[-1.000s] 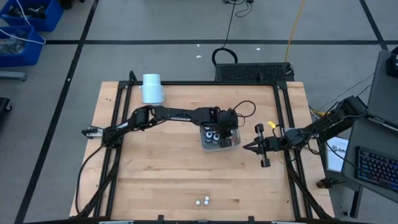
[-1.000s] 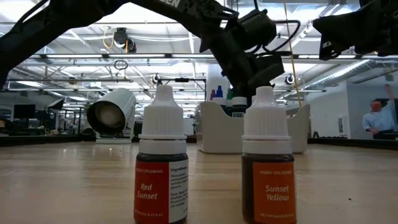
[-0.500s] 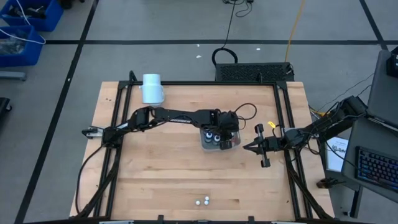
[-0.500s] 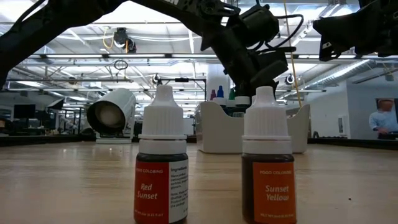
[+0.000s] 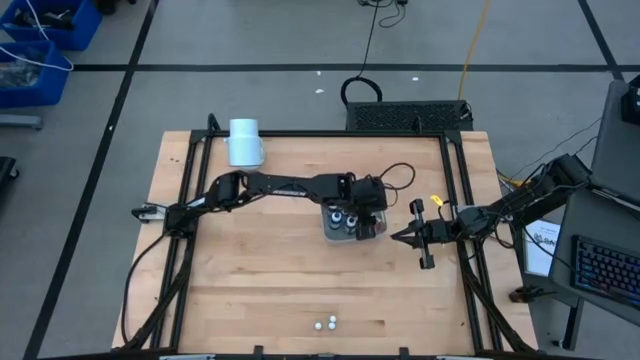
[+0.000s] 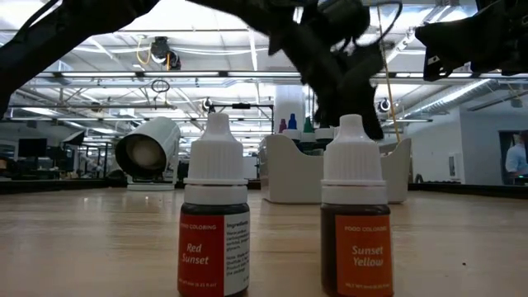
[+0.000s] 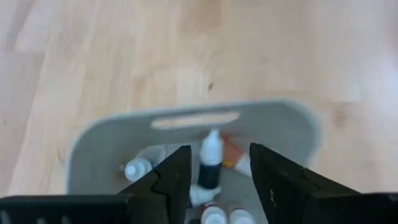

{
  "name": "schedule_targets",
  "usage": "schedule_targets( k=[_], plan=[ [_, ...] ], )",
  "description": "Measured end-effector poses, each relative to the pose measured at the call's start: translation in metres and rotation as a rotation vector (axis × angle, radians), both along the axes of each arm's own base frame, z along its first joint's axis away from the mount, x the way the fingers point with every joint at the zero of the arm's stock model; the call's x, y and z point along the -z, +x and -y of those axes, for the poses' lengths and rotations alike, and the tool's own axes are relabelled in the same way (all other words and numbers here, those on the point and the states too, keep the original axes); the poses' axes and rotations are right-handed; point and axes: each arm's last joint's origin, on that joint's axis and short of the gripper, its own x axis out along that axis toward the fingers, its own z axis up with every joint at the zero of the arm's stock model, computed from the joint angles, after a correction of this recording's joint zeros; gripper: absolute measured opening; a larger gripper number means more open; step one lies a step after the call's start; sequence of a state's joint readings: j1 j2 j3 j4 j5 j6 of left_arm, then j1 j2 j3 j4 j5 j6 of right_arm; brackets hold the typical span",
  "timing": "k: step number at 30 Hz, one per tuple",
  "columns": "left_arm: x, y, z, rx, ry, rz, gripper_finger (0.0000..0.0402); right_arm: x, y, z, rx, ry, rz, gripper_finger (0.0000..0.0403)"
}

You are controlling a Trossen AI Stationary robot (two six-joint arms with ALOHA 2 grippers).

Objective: Pick & Place food coloring
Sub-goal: Put the small blue food coloring bottle into the gray bin

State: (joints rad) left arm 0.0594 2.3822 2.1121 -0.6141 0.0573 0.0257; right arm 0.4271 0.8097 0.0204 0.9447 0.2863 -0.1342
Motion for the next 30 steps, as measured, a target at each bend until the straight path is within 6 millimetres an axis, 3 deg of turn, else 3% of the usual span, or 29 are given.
schedule_targets(
  k=[5,7,10,13,17,20,22,27,30],
  plan=[
    [-0.059,-0.007,0.017,0.079,-0.056,-0.008,0.0168,-0.001,0.000,0.000,0.004,-0.023,0.011,0.0000],
    [-0.086,-0.023,0.030,0.152,-0.060,-0.009,0.0162,-0.002,0.000,0.000,0.005,-0.025,0.027,0.0000],
    [-0.129,-0.064,0.047,0.208,-0.007,-0.018,0.0147,-0.002,0.000,0.000,0.002,-0.013,0.018,0.0000],
    [-0.165,-0.115,0.065,0.097,0.070,-0.078,0.0121,0.002,0.000,0.000,-0.002,0.008,-0.025,0.0000],
    [-0.185,-0.183,0.098,0.014,0.149,-0.090,0.0068,0.004,0.000,0.000,-0.008,0.053,-0.047,0.0000],
    [-0.182,-0.233,0.119,-0.089,0.102,-0.030,0.0021,0.007,0.001,0.000,-0.013,0.099,-0.082,0.0000],
    [-0.167,-0.263,0.133,-0.159,0.060,0.034,0.0007,0.009,0.001,0.000,-0.013,0.106,-0.106,0.0000],
    [-0.097,-0.315,0.176,-0.101,-0.050,0.262,0.0019,0.010,0.001,0.000,-0.013,0.103,-0.116,0.0000],
    [-0.063,-0.328,0.187,-0.076,-0.070,0.429,0.0008,0.009,0.001,0.000,-0.013,0.098,-0.106,0.0000]
  ],
)
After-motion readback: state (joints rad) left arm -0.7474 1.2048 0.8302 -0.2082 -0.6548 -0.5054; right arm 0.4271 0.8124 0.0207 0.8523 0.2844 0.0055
